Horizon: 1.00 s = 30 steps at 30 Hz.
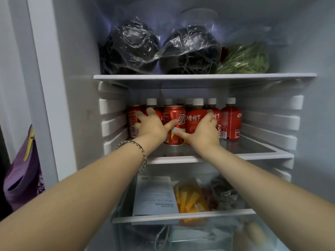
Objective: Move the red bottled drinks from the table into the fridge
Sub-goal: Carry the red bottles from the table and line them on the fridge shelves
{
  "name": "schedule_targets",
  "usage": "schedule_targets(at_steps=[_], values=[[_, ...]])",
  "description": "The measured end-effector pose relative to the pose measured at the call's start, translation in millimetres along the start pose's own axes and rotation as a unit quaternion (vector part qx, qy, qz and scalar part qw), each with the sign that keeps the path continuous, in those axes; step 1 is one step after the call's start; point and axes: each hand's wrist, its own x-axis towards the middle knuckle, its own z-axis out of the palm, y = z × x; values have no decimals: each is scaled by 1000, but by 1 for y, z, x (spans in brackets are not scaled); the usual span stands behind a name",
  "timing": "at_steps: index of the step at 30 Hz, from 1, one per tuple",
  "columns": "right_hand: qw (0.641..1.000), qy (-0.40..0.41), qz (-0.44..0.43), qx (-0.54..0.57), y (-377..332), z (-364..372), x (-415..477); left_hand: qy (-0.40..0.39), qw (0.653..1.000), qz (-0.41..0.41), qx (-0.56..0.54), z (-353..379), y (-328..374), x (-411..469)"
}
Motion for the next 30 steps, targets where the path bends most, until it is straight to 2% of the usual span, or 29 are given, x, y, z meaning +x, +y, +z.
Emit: schedule_targets(at_steps=[4, 6, 9, 11, 13, 16, 18, 20, 23, 26, 30], values=[[991, -29, 35, 128, 14, -11, 4, 4, 1000, 4, 16, 3, 0, 1], [985, -48, 63, 152, 19, -14, 7, 3, 999, 11, 42, 7, -1, -2], [990, -78, 56, 99, 16, -21, 11, -30, 997, 17, 64, 4, 2, -5], [989, -117, 62, 58, 11, -28, 11, -78, 994, 21, 75, -5, 2, -3], [988, -152, 23, 23, 6, -35, 3, -111, 991, 43, 61, -14, -1, -7], [980, -184, -67, -25, -3, -37, -22, -76, 993, 94, 15, -27, -8, -35], [957, -255, -122, -69, -11, -37, -41, -47, 995, 89, 20, -37, -11, -57], [901, -371, -184, -128, -22, -43, -64, -26, 997, 58, 35, -52, -16, -87], [837, -473, -227, -154, -31, -45, -97, -38, 997, -1, 65, -71, -33, -129], [795, -504, -288, -176, -34, -41, -132, -78, 987, -68, 126, -88, -61, -177], [752, -496, -401, -167, -45, -25, -196, -63, 961, -182, 199, -121, -98, -260]])
